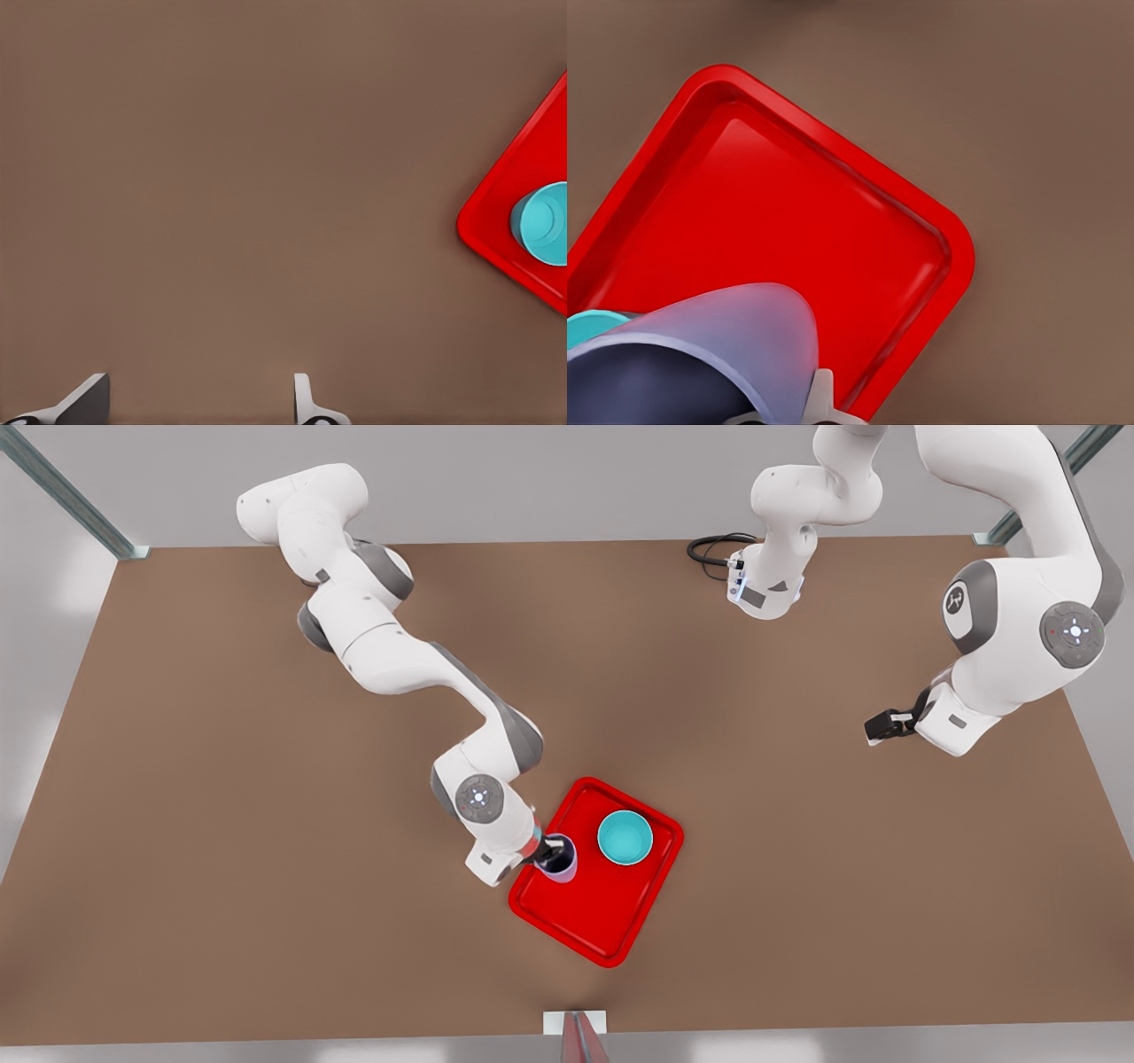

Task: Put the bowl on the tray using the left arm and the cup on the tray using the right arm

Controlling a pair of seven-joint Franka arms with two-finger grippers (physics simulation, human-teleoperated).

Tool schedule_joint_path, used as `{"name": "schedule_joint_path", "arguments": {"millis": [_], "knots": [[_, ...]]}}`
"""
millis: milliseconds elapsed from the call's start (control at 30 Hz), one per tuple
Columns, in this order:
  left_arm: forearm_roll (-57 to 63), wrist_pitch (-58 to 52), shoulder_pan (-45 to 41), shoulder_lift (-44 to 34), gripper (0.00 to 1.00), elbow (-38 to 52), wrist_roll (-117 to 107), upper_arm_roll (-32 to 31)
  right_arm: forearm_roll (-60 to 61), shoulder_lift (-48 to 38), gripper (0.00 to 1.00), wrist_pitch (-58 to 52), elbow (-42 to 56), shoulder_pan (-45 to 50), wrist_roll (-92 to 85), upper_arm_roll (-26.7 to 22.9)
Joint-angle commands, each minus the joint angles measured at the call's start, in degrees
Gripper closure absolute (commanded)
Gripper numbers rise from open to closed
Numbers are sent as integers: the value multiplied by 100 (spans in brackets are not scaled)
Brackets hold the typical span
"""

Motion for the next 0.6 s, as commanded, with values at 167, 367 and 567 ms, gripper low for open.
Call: {"name": "schedule_joint_path", "arguments": {"millis": [167,367,567], "knots": [[-8,-18,-1,35,0,0,0,1,-31,144,79,187,-43,9,-9,1],[1,-26,-1,44,0,0,0,1,-31,152,34,451,-263,9,-27,1],[-8,-18,-1,61,0,0,0,1,-31,117,0,776,-580,-26,-62,1]]}}
